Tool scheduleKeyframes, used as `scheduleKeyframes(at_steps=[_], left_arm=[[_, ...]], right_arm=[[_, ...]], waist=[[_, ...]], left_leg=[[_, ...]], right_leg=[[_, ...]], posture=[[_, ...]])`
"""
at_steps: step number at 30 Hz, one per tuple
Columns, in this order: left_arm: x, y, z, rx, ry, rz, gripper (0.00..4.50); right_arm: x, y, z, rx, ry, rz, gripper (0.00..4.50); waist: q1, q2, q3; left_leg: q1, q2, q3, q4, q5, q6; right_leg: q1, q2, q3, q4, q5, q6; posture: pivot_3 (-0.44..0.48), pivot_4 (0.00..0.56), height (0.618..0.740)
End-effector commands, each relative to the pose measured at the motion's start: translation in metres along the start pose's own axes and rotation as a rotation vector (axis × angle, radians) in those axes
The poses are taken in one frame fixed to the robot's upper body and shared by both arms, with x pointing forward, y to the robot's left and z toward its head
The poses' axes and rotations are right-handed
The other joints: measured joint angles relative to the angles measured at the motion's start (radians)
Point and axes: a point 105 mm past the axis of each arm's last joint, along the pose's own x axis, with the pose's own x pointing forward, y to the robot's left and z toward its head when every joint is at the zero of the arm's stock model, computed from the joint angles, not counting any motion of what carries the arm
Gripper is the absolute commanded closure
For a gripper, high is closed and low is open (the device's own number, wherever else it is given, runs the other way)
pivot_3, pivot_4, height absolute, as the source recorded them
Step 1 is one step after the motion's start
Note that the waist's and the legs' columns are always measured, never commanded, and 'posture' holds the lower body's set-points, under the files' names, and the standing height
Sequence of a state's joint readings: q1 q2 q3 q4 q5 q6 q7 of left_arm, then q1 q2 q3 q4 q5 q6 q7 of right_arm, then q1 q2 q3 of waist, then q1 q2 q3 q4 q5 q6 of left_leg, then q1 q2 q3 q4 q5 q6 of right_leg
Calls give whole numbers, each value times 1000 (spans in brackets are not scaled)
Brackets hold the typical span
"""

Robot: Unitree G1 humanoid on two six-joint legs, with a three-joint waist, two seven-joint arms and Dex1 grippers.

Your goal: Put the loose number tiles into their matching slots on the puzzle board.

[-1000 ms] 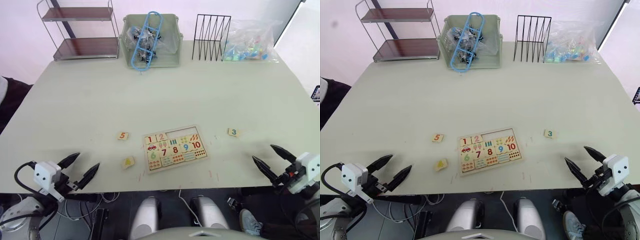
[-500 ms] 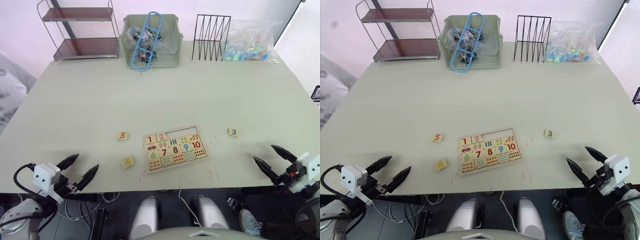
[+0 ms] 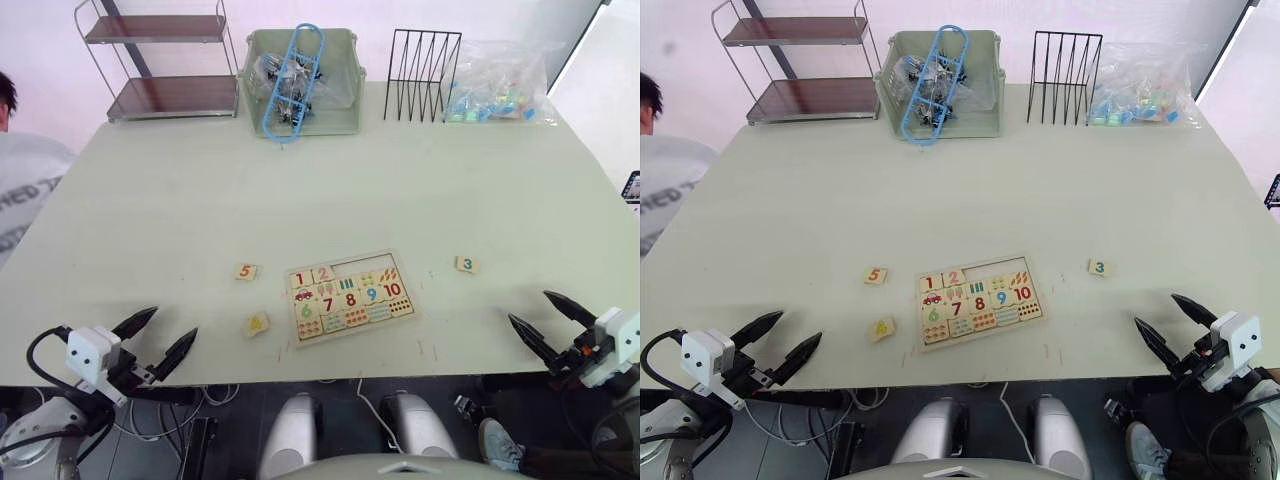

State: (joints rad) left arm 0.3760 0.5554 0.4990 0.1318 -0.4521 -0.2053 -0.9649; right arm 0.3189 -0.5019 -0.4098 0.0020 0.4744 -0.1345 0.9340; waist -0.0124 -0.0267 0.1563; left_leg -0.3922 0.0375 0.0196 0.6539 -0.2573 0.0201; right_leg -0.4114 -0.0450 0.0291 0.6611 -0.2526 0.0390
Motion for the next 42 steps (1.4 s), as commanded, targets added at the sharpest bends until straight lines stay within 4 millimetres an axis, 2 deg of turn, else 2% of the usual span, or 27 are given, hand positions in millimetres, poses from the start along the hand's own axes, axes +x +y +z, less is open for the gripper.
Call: scheduleKeyframes(at_steps=[1,14,21,31,34,42], left_arm=[[-1,1,4,27,-8,-4,0],[5,1,8,35,-12,-23,0],[10,1,21,72,-33,-145,0],[21,-6,52,64,-105,-388,0],[21,-11,59,64,-115,-466,0],[25,-14,72,95,-104,-624,0]], right_arm=[[-3,-2,7,-28,-24,-2,49],[-5,-5,6,-39,-26,-7,49],[1,-8,18,-39,-47,16,49],[38,-20,49,-155,-2,160,49],[47,-26,52,-158,36,197,49],[72,-23,58,-220,178,405,49]], waist=[[0,0,0],[0,0,0],[0,0,0],[-3,0,0],[-1,0,0],[-1,1,0]], left_leg=[[0,0,0,0,0,0],[2,0,0,0,0,0],[2,0,0,0,0,0],[5,0,2,0,0,0],[5,0,1,0,0,0],[5,0,1,0,0,0]], right_leg=[[0,0,0,0,0,0],[2,0,0,0,0,0],[2,0,0,0,0,0],[4,1,2,1,0,0],[4,2,2,1,1,1],[4,3,2,1,0,0]], posture=[[0,150,740],[0,150,740],[0,150,740],[0,150,740],[0,150,740],[0,150,740]])
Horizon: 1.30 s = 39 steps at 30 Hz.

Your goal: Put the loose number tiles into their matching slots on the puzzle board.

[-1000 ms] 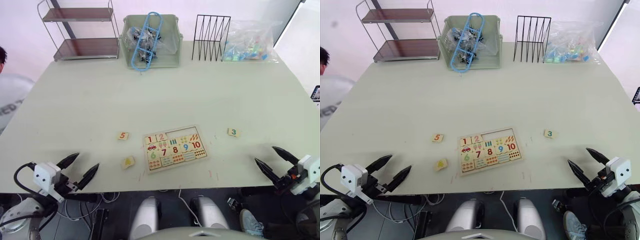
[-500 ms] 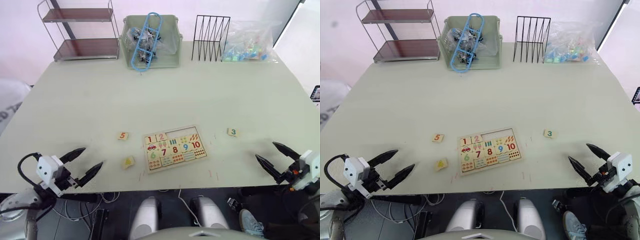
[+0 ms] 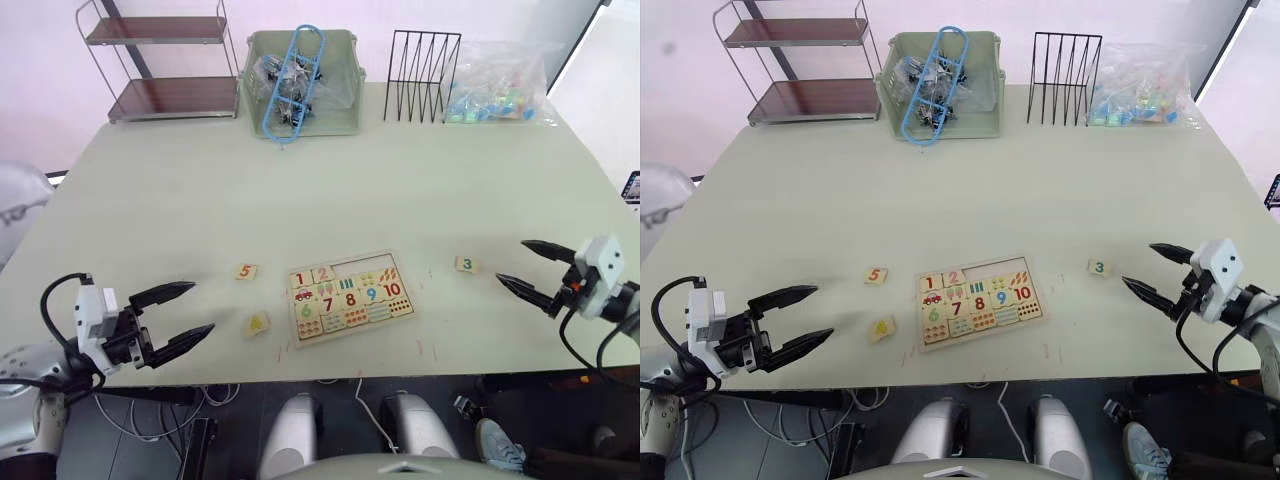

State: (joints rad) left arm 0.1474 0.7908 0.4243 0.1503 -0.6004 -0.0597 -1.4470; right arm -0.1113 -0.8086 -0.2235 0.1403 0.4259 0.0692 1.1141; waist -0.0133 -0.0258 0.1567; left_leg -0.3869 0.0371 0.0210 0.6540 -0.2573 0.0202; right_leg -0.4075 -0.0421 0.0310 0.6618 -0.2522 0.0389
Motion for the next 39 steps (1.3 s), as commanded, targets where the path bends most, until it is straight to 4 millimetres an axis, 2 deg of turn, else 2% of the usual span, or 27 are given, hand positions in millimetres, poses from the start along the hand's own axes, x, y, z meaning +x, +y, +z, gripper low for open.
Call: scheduleKeyframes(at_steps=[1,8,13,18,27,29,30,31,33,36,37,39], left_arm=[[1,2,9,18,-19,-46,0],[11,1,13,23,-42,-80,0],[14,-2,15,30,-42,-96,0],[13,-3,17,32,-44,-101,0],[9,-3,19,32,-33,-112,0],[8,-4,17,30,-30,-112,0],[6,-4,17,29,-28,-111,0],[6,-4,16,28,-26,-111,0],[4,-4,15,26,-24,-108,0],[1,-5,14,24,-19,-104,0],[0,-5,13,23,-18,-104,0],[-1,-5,13,22,-17,-102,0]], right_arm=[[7,-2,4,-27,62,90,49],[24,-6,-1,-35,134,206,49],[32,-9,-20,-27,227,253,49],[43,-14,-19,-32,206,262,49],[51,-15,-25,-54,205,283,49],[53,-13,-26,-60,192,289,437],[54,-11,-26,-63,183,293,1139],[55,-10,-26,-66,177,297,1237],[56,-9,-26,-74,167,304,1977],[57,-8,-26,-75,157,311,3379],[57,-7,-25,-76,155,313,3651],[57,-7,-25,-79,153,315,3653]], waist=[[0,0,0],[-2,0,0],[-1,0,0],[-3,1,1],[-4,2,1],[-5,2,1],[-5,2,1],[-5,2,1],[-6,2,1],[-6,2,1],[-6,2,1],[-5,2,1]], left_leg=[[0,0,0,0,0,0],[-2,0,0,0,0,0],[-3,0,-1,0,0,0],[-3,1,-1,0,0,0],[-3,1,-1,0,0,0],[-2,1,-1,0,0,0],[-2,1,0,0,0,0],[-2,1,0,0,0,0],[-2,1,0,0,0,0],[-1,2,0,0,0,0],[-1,2,0,0,0,0],[-1,2,0,0,0,0]], right_leg=[[0,0,0,0,0,1],[-2,1,0,0,2,3],[-2,1,0,0,2,3],[-2,2,0,0,2,2],[-2,2,0,0,2,2],[-2,2,0,0,3,2],[-2,3,0,0,3,2],[-2,3,0,0,3,2],[-2,3,1,0,3,1],[-2,3,1,0,3,1],[-2,3,1,0,4,0],[-2,3,1,0,4,0]], posture=[[0,150,740],[0,150,740],[0,150,740],[0,150,740],[0,150,740],[0,150,740],[0,150,740],[0,150,740],[0,150,740],[0,150,740],[0,150,740],[0,150,740]])
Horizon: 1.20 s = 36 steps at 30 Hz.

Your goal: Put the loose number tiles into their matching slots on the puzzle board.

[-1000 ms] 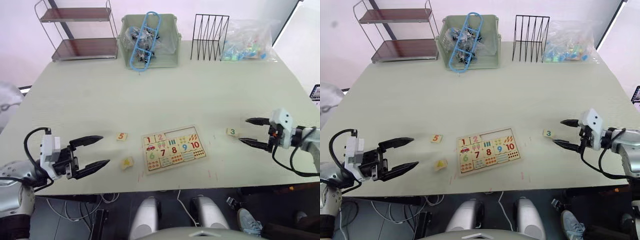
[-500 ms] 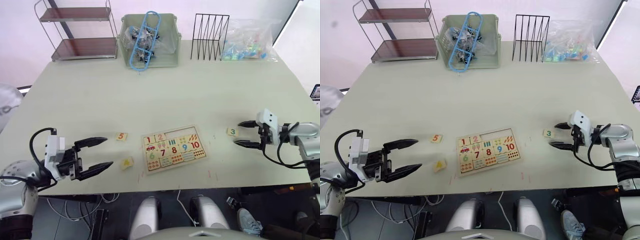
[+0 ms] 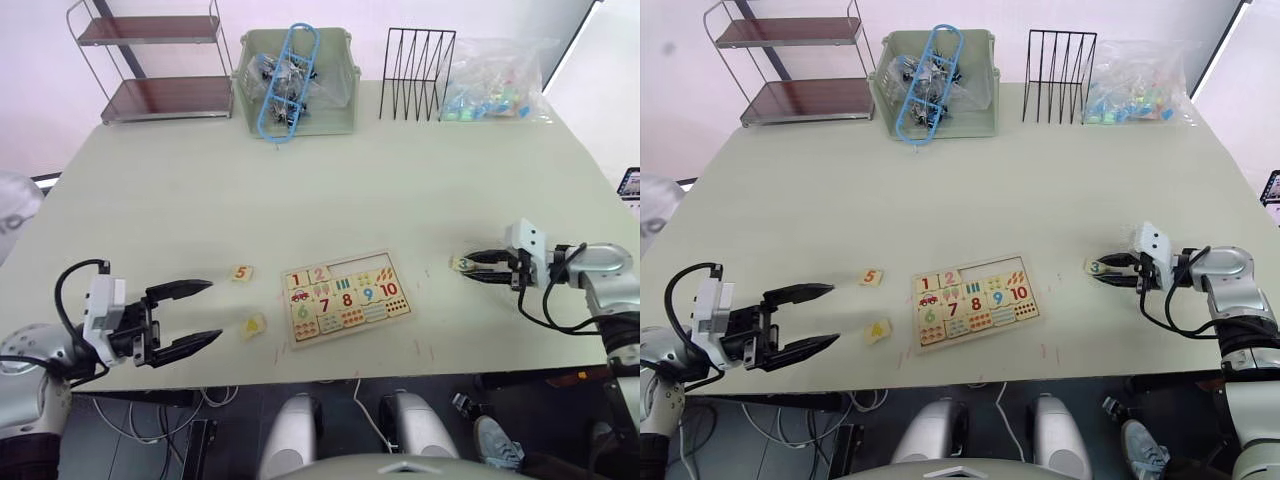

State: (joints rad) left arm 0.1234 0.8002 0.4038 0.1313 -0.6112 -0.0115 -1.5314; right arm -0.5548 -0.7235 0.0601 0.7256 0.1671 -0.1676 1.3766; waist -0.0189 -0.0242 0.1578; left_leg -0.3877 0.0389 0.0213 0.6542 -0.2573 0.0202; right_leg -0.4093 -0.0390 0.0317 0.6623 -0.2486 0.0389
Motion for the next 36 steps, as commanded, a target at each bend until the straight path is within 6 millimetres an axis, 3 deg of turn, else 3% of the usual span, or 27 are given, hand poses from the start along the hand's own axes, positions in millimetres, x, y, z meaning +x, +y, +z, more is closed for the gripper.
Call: scheduleKeyframes(at_steps=[1,7,15,25,36], left_arm=[[-8,1,8,41,-6,14,0],[-10,-1,5,37,-7,18,0],[-14,-4,4,45,-16,-4,0],[-12,-13,8,48,-18,-94,0],[-7,-19,15,64,-39,-122,0]], right_arm=[[-4,-1,3,-15,-14,-9,3653],[-9,-2,10,-38,-17,-14,3653],[-11,8,39,-74,-33,35,3653],[5,18,91,-146,5,70,3653],[29,25,118,-215,64,165,3653]], waist=[[0,0,0],[1,0,0],[2,1,1],[3,2,1],[3,3,2]], left_leg=[[0,0,0,0,0,0],[0,0,0,0,0,0],[0,0,0,0,0,0],[-2,1,0,0,0,0],[-8,1,-1,0,0,0]], right_leg=[[0,0,0,0,0,0],[0,0,0,0,0,0],[0,0,0,0,0,0],[-2,0,0,0,-1,-2],[-7,0,-2,-1,0,0]], posture=[[0,150,740],[0,150,740],[0,150,740],[0,150,740],[0,150,740]])
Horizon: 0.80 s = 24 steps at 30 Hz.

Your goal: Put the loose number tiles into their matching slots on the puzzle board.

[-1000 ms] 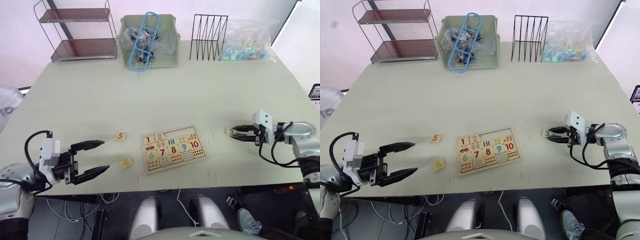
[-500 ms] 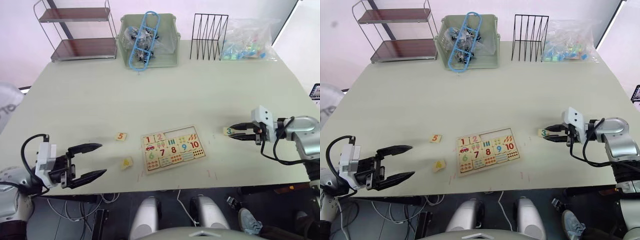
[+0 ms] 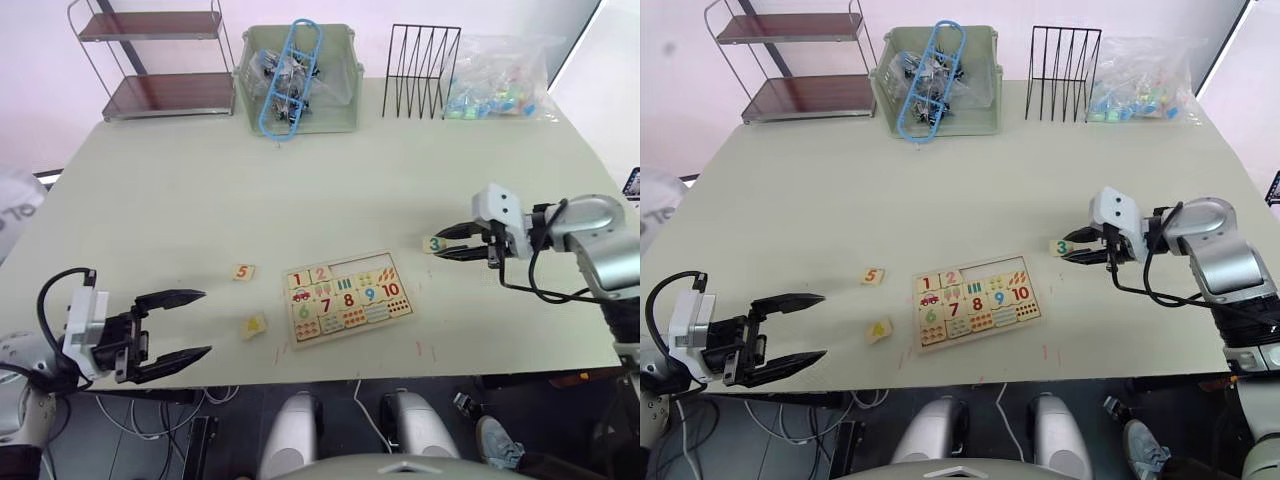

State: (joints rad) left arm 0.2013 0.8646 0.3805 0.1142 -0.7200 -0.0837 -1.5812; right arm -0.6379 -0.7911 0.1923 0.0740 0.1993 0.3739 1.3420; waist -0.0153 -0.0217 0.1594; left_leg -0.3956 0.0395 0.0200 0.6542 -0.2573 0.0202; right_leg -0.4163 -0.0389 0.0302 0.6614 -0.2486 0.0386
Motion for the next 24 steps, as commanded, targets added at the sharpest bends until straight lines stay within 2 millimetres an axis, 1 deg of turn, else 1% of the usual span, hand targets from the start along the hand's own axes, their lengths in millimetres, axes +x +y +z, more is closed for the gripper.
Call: scheduleKeyframes(at_steps=[1,6,10,13,15,19,24], left_arm=[[2,-4,10,44,-20,-42,0],[6,-4,9,47,-28,-31,0],[7,-4,10,51,-37,-8,0],[7,-5,11,50,-39,2,0],[6,-7,11,47,-37,13,0],[5,-8,11,45,-34,32,0],[3,-10,10,42,-28,56,0]], right_arm=[[7,-1,18,-45,14,33,3653],[30,-4,30,-87,75,66,3653],[50,-1,43,-162,132,123,3653],[59,-1,49,-198,176,150,3653],[70,1,57,-230,211,172,3653],[84,8,72,-233,248,212,3653],[103,11,85,-226,289,190,3653]], waist=[[-2,0,0],[-3,0,0],[-2,1,0],[-1,1,0],[-1,1,1],[-2,1,1],[-2,2,1]], left_leg=[[0,0,0,0,0,0],[0,0,0,0,0,0],[-1,0,0,0,0,0],[-2,0,-1,0,0,0],[-2,0,-1,0,0,0],[-2,0,-2,0,0,0],[-2,0,-2,0,0,0]], right_leg=[[0,0,0,0,0,0],[-1,0,0,0,0,0],[-1,1,-1,0,0,0],[-1,0,-1,0,0,0],[-1,0,-2,0,0,0],[-2,0,-2,1,0,0],[-2,0,-3,1,0,-1]], posture=[[0,150,740],[0,150,740],[0,150,740],[0,150,740],[0,150,740],[0,150,740],[0,150,740]])
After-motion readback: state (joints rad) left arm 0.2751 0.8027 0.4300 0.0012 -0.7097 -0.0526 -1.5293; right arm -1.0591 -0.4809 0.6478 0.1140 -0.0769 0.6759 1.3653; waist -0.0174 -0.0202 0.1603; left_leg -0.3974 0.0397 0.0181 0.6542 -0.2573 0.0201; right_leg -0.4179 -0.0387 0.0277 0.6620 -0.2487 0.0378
